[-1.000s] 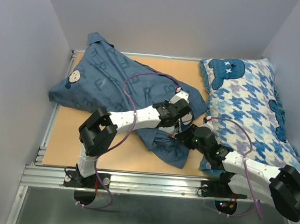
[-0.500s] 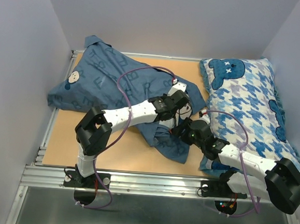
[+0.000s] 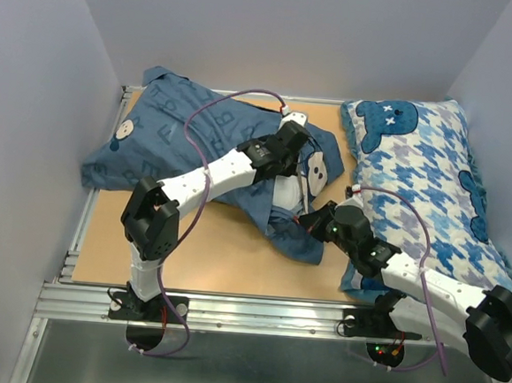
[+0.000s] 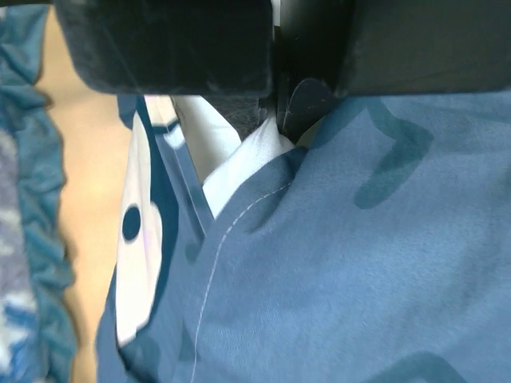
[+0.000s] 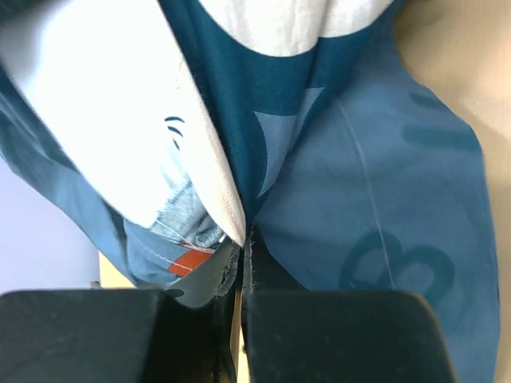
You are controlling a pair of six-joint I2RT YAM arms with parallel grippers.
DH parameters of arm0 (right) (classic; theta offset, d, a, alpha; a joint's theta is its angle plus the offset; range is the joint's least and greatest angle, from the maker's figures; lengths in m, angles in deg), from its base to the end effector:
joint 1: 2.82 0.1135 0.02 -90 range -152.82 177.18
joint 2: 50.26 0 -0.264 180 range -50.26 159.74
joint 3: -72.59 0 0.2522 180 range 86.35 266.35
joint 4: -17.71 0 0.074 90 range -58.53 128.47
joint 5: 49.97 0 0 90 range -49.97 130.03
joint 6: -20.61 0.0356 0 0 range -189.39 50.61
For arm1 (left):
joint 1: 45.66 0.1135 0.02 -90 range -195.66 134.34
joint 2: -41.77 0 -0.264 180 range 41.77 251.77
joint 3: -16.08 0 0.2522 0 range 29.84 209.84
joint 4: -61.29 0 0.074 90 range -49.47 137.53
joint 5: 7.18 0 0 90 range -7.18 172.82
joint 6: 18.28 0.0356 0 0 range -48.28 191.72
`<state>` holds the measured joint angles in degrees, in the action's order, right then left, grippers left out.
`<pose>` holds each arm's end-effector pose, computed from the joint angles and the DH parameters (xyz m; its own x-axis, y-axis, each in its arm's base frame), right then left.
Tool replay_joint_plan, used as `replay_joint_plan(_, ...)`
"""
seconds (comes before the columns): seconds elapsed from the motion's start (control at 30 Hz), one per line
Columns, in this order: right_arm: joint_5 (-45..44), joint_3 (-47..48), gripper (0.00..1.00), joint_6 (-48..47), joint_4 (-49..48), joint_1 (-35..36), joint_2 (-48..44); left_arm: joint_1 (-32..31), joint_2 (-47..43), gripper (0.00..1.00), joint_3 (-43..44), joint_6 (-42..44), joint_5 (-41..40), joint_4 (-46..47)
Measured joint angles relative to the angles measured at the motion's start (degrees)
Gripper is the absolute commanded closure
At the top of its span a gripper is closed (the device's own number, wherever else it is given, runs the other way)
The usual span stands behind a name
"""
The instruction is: Remove the pillowcase from the pillow
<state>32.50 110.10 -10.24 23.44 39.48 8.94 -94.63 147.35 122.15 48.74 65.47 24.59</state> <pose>0.1630 0.1420 0.1967 -0.6736 0.5378 -0.5070 -0.0056 0.6822 0.7311 0.2904 -0.3176 0.3062 -0.5765 0.0948 -0.8116 0.3661 0.9179 -0.1528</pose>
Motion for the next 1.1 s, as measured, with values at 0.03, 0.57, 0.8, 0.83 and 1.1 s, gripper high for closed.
replay_joint_plan(0.03,0.0,-0.3,0.99,0.2,-0.2,0.0,-0.7,0.7,0.0,1.00,0.9,0.0,0.7,-0.3)
replay_joint_plan(0.57,-2.8,1.8,1.00,-1.1,-3.2,-1.0,9.7,8.4,-3.1,1.00,6.0,0.0,12.8,-6.4)
replay_joint_plan(0.8,-2.3,9.7,0.59,-6.4,0.5,-4.2,18.0,8.9,-22.1,1.00,-15.3,-2.6,15.6,0.3)
replay_joint_plan(0.83,-1.9,10.5,0.49,-7.6,0.9,-4.3,17.9,8.5,-24.4,1.00,-17.6,-2.9,15.5,1.3)
replay_joint_plan(1.1,0.6,12.7,0.23,-16.4,8.5,-3.2,3.7,5.3,-29.4,1.00,-28.1,-5.7,14.1,6.1)
